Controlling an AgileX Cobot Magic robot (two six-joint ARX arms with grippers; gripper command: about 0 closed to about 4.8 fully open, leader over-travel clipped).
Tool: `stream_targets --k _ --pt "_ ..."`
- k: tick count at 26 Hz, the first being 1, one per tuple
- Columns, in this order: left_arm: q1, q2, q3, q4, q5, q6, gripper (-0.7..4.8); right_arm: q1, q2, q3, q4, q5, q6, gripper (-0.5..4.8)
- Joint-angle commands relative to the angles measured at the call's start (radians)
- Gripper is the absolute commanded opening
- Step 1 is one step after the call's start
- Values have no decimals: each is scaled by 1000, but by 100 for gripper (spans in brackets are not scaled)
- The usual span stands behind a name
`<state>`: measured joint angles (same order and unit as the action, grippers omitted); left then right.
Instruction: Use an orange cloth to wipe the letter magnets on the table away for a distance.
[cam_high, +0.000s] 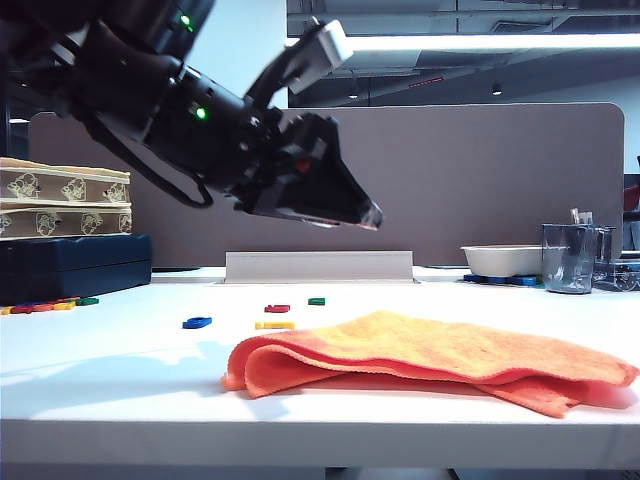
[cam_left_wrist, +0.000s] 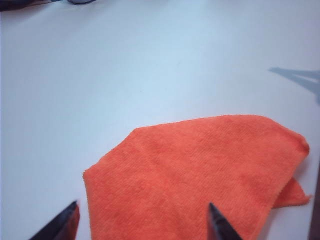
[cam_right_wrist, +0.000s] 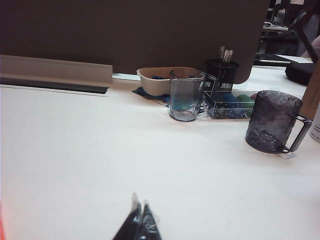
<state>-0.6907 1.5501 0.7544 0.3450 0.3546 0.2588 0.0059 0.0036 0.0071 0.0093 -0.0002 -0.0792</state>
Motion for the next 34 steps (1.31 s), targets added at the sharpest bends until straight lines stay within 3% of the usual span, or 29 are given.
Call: stream_targets --k 1,10,13,24,27,34 --pt "-4 31 3 39 6 3 311 0 -4 -8 10 1 1 -5" --pt "-6 130 5 55 8 3 312 0 -4 -8 10 1 1 -5" --pt "-20 176 26 54 8 3 339 0 -4 -8 10 1 1 -5" --pt "-87 330 186 -22 -23 3 349 0 -4 -8 10 1 1 -5" --pt "-88 354 208 -53 -21 -9 412 0 -4 -8 10 1 1 -5" --pt "-88 357 209 -69 -21 -8 393 0 -4 -8 10 1 1 -5"
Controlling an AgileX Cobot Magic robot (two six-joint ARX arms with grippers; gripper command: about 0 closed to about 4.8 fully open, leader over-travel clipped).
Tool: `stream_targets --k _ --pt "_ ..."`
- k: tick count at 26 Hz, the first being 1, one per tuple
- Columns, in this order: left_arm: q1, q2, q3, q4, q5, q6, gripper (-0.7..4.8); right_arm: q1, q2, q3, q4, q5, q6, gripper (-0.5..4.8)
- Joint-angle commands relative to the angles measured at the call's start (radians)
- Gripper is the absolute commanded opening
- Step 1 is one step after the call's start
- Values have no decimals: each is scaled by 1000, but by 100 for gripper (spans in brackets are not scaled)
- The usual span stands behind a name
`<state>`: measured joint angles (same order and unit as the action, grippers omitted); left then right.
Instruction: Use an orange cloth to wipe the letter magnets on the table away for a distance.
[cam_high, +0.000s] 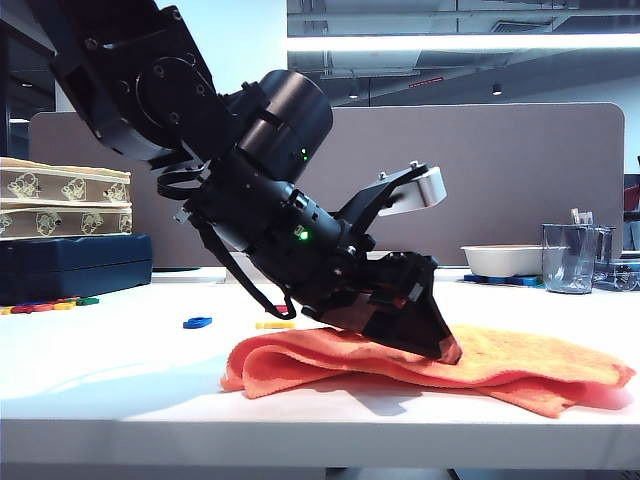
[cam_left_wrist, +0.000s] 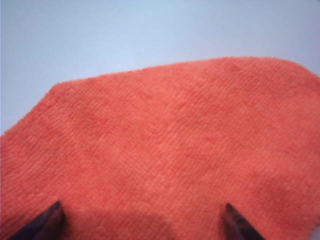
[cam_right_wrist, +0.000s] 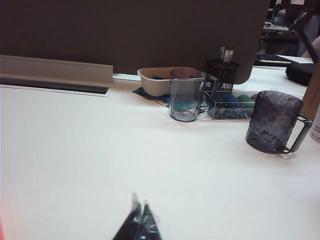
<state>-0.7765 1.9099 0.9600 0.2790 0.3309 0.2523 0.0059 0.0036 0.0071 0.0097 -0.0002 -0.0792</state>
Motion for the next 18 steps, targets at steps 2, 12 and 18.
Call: stream_targets --k 2,12,18 --pt "-2 -2 3 -2 2 -1 353 0 -4 -8 10 1 1 -5" --pt "-2 -3 3 31 -21 -2 66 0 -4 -8 10 1 1 -5" --pt "-1 -5 51 50 -51 -2 25 0 -4 -8 10 1 1 -5"
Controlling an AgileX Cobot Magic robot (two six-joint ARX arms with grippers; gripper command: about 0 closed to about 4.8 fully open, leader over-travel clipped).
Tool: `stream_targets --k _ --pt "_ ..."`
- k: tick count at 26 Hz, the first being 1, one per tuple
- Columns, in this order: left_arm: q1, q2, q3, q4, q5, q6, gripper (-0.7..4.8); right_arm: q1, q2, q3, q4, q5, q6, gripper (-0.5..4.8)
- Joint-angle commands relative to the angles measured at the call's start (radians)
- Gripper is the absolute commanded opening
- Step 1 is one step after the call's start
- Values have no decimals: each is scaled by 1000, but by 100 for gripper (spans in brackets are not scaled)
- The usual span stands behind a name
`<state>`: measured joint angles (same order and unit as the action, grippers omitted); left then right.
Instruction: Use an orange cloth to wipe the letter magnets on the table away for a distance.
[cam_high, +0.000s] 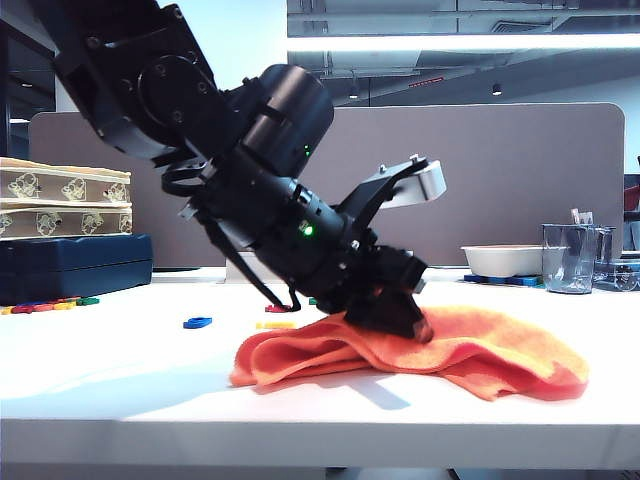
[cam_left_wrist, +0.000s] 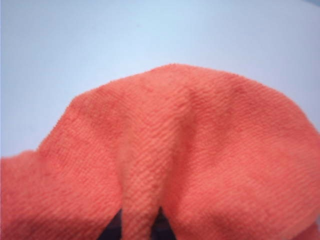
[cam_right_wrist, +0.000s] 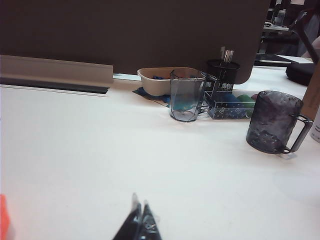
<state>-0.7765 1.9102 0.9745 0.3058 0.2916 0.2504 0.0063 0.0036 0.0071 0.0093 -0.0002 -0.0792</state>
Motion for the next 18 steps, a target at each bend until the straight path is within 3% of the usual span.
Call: stream_targets --k 1,12,18 --pt "-1 -5 54 24 -29 1 14 0 -4 -8 10 1 1 -5" --pt "3 -3 180 22 -223 5 12 0 -4 -8 10 1 1 -5" --pt "40 10 180 -63 -227 3 11 0 -4 -8 10 1 1 -5"
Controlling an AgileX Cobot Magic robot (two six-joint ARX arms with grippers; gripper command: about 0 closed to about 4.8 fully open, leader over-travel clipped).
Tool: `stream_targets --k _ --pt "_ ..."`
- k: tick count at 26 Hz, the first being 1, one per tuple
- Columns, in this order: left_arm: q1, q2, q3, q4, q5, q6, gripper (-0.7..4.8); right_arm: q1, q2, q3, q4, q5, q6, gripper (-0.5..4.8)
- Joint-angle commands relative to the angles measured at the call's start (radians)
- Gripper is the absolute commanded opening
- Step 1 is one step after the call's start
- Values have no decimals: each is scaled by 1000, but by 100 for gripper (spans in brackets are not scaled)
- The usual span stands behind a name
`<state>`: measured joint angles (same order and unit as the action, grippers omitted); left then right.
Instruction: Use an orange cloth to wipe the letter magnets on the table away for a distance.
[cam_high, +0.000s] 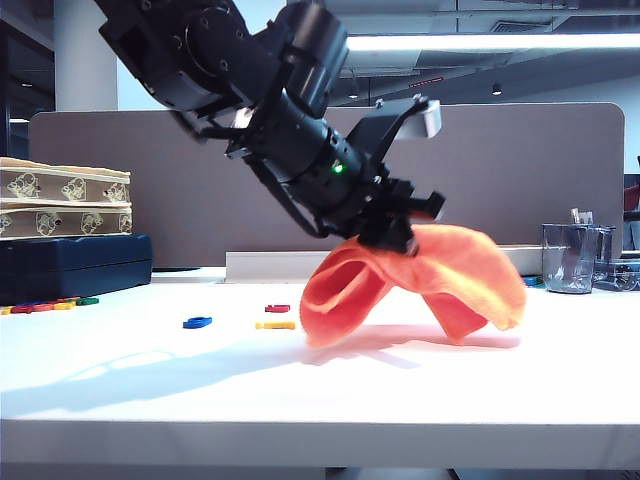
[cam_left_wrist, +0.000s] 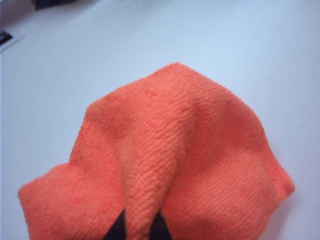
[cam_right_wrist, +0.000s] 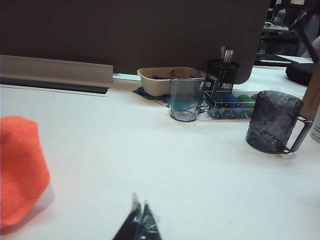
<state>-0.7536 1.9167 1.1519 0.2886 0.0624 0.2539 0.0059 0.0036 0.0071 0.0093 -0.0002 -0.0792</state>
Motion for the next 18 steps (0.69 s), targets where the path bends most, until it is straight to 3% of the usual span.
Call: stream_targets --k 1,18 --pt "27 8 2 -49 2 0 3 0 -4 -8 10 1 1 -5" --pt "185 41 2 -164 -79 0 -6 0 -4 -8 10 1 1 -5"
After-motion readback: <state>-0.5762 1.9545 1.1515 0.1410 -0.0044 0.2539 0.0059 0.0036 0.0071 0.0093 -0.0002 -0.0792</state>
